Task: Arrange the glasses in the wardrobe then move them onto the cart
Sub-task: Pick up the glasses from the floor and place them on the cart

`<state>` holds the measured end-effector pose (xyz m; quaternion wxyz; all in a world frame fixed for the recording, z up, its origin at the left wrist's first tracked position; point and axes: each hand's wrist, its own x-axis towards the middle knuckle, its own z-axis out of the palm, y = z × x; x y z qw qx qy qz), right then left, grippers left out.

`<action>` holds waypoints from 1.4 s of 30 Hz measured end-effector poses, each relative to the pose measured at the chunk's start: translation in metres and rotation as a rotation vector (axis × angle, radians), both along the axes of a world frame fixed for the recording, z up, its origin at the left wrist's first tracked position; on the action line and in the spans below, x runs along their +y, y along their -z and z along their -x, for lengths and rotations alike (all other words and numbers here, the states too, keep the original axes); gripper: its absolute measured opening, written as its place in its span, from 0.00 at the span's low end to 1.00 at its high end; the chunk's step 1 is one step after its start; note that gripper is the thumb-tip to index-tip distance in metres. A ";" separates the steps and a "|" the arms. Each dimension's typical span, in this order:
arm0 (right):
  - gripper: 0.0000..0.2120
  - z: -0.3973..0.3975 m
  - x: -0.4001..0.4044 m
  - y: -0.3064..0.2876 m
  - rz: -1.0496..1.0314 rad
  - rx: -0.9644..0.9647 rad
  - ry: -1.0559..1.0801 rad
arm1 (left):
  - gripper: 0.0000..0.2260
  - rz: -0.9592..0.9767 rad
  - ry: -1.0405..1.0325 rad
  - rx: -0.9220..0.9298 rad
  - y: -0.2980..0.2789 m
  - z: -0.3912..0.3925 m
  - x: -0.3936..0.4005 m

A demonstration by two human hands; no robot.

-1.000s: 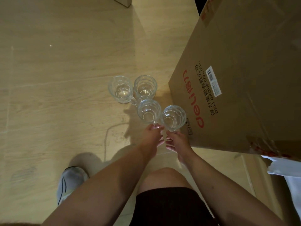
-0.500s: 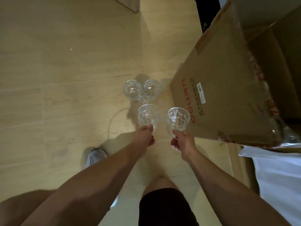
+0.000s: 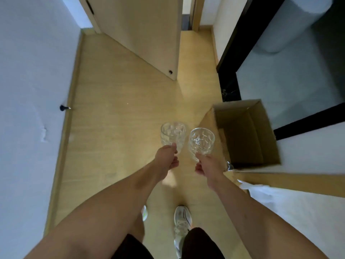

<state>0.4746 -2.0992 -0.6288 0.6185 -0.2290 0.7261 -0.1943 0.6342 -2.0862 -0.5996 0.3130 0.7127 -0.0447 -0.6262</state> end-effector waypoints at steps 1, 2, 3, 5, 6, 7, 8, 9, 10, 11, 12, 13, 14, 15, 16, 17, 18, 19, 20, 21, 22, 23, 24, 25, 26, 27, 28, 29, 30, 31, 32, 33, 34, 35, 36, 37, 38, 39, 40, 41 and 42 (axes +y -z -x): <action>0.07 -0.002 0.000 -0.024 0.021 -0.008 -0.025 | 0.13 0.018 -0.005 -0.010 -0.027 0.000 -0.001; 0.08 -0.005 -0.001 -0.048 0.045 -0.019 -0.053 | 0.13 0.038 -0.012 -0.020 -0.052 -0.002 -0.001; 0.08 -0.008 0.000 -0.070 0.066 -0.030 -0.079 | 0.12 0.053 -0.019 -0.030 -0.077 -0.004 0.001; 0.09 -0.015 0.001 -0.114 0.096 -0.045 -0.123 | 0.12 0.078 -0.026 -0.065 -0.124 -0.010 0.004; 0.10 -0.019 0.001 -0.134 0.113 -0.043 -0.144 | 0.12 0.091 -0.031 -0.084 -0.144 -0.014 0.006; 0.11 -0.023 0.001 -0.152 0.146 -0.033 -0.169 | 0.12 0.111 -0.040 -0.098 -0.163 -0.019 0.008; 0.12 -0.027 0.001 -0.169 0.190 -0.020 -0.199 | 0.12 0.134 -0.051 -0.105 -0.181 -0.025 0.011; 0.12 -0.032 0.002 -0.186 0.232 -0.010 -0.231 | 0.12 0.154 -0.060 -0.111 -0.199 -0.030 0.015; 0.12 -0.037 0.003 -0.202 0.271 -0.006 -0.259 | 0.12 0.176 -0.069 -0.119 -0.216 -0.037 0.018; 0.13 -0.042 0.005 -0.217 0.304 0.000 -0.284 | 0.13 0.198 -0.077 -0.128 -0.231 -0.042 0.024; 0.16 -0.047 0.009 -0.230 0.333 0.016 -0.304 | 0.13 0.219 -0.082 -0.136 -0.245 -0.048 0.030; 0.19 -0.051 0.012 -0.243 0.364 0.031 -0.324 | 0.14 0.240 -0.089 -0.143 -0.259 -0.053 0.037; 0.21 -0.054 0.017 -0.256 0.391 0.040 -0.335 | 0.14 0.260 -0.099 -0.148 -0.273 -0.059 0.044; 0.22 -0.057 0.022 -0.269 0.421 0.049 -0.336 | 0.15 0.277 -0.111 -0.150 -0.287 -0.064 0.052; 0.20 -0.061 0.028 -0.283 0.449 0.061 -0.334 | 0.15 0.295 -0.122 -0.150 -0.301 -0.069 0.061; 0.18 -0.064 0.034 -0.296 0.472 0.068 -0.330 | 0.15 0.314 -0.133 -0.147 -0.315 -0.075 0.072; 0.17 -0.069 0.043 -0.309 0.495 0.066 -0.321 | 0.15 0.336 -0.139 -0.146 -0.330 -0.081 0.084; 0.18 -0.073 0.051 -0.322 0.518 0.050 -0.310 | 0.15 0.357 -0.140 -0.148 -0.344 -0.086 0.095; 0.19 -0.078 0.059 -0.335 0.542 0.034 -0.309 | 0.15 0.379 -0.142 -0.156 -0.358 -0.092 0.107; 0.19 -0.082 0.068 -0.348 0.568 0.022 -0.314 | 0.15 0.401 -0.143 -0.168 -0.371 -0.097 0.120; 0.17 -0.087 0.079 -0.361 0.592 0.018 -0.320 | 0.15 0.424 -0.145 -0.181 -0.383 -0.102 0.133; 0.14 -0.092 0.089 -0.374 0.620 0.012 -0.326 | 0.15 0.448 -0.150 -0.194 -0.395 -0.107 0.146; 0.11 -0.097 0.099 -0.387 0.646 0.011 -0.331 | 0.14 0.471 -0.155 -0.206 -0.407 -0.113 0.159; 0.09 -0.101 0.108 -0.399 0.673 0.010 -0.336 | 0.14 0.492 -0.158 -0.217 -0.418 -0.118 0.171; 0.08 -0.106 0.118 -0.411 0.701 0.012 -0.344 | 0.14 0.512 -0.162 -0.228 -0.428 -0.124 0.183; 0.09 -0.110 0.127 -0.423 0.726 0.012 -0.355 | 0.14 0.530 -0.168 -0.240 -0.438 -0.130 0.195; 0.09 -0.114 0.137 -0.435 0.749 0.010 -0.370 | 0.15 0.547 -0.172 -0.258 -0.448 -0.136 0.206; 0.09 -0.119 0.147 -0.446 0.766 0.001 -0.383 | 0.15 0.562 -0.178 -0.279 -0.458 -0.141 0.218; 0.11 -0.124 0.155 -0.455 0.782 -0.014 -0.394 | 0.15 0.574 -0.186 -0.301 -0.467 -0.147 0.230; 0.14 -0.129 0.164 -0.464 0.802 -0.035 -0.403 | 0.15 0.584 -0.197 -0.319 -0.477 -0.153 0.242; 0.19 -0.135 0.172 -0.471 0.818 -0.059 -0.418 | 0.15 0.591 -0.212 -0.332 -0.486 -0.158 0.254; 0.24 -0.141 0.181 -0.478 0.832 -0.085 -0.434 | 0.15 0.596 -0.226 -0.341 -0.495 -0.164 0.266; 0.27 -0.148 0.189 -0.486 0.846 -0.118 -0.447 | 0.15 0.600 -0.240 -0.353 -0.503 -0.169 0.278; 0.28 -0.155 0.197 -0.493 0.859 -0.145 -0.458 | 0.15 0.604 -0.253 -0.369 -0.512 -0.175 0.291; 0.29 -0.163 0.203 -0.500 0.868 -0.175 -0.467 | 0.14 0.609 -0.270 -0.385 -0.519 -0.181 0.303; 0.31 -0.171 0.211 -0.507 0.875 -0.204 -0.473 | 0.14 0.617 -0.291 -0.398 -0.527 -0.187 0.315; 0.32 -0.179 0.217 -0.515 0.883 -0.237 -0.483 | 0.13 0.624 -0.310 -0.410 -0.535 -0.191 0.327; 0.32 -0.189 0.222 -0.522 0.894 -0.268 -0.499 | 0.12 0.626 -0.329 -0.428 -0.543 -0.196 0.338; 0.32 -0.198 0.227 -0.528 0.904 -0.295 -0.522 | 0.11 0.622 -0.346 -0.453 -0.552 -0.201 0.349; 0.33 -0.208 0.231 -0.534 0.915 -0.318 -0.552 | 0.11 0.612 -0.367 -0.479 -0.559 -0.205 0.359; 0.33 -0.218 0.236 -0.540 0.923 -0.345 -0.582 | 0.12 0.601 -0.393 -0.503 -0.566 -0.209 0.370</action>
